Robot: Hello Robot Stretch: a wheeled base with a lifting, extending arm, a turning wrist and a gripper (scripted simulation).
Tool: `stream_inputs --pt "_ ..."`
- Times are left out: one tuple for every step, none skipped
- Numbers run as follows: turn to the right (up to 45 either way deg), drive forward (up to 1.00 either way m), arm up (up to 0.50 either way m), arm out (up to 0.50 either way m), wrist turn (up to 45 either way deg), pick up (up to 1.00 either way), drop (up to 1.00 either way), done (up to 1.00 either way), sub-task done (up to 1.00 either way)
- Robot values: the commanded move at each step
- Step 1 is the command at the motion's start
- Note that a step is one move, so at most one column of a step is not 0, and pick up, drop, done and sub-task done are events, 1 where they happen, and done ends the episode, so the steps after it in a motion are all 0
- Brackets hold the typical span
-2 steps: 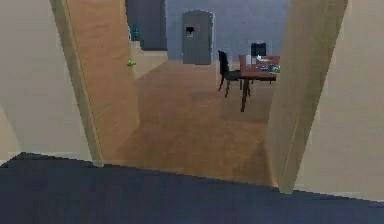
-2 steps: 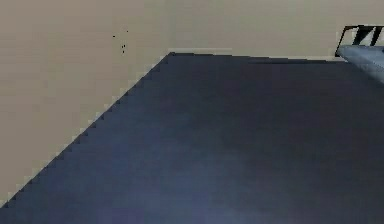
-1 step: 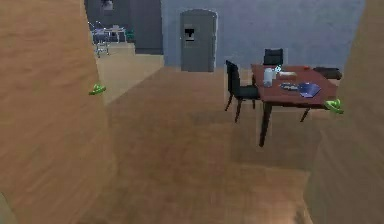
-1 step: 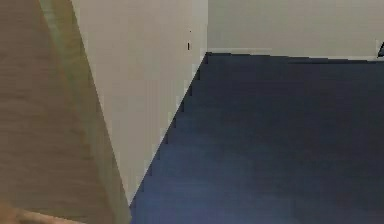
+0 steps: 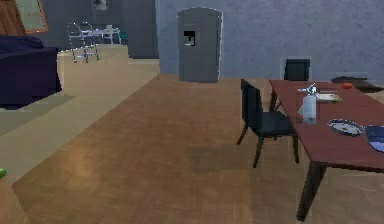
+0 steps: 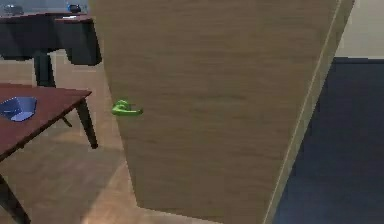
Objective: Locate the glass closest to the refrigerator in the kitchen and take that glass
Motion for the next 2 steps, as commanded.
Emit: stream_inputs --pt "0.0 1.00 0.00 0.00 0.0 0.00 0.00 0.00 0.00" --pt "0.0 0.95 0.00 0.00 0.0 0.00 0.00 0.00 0.00"
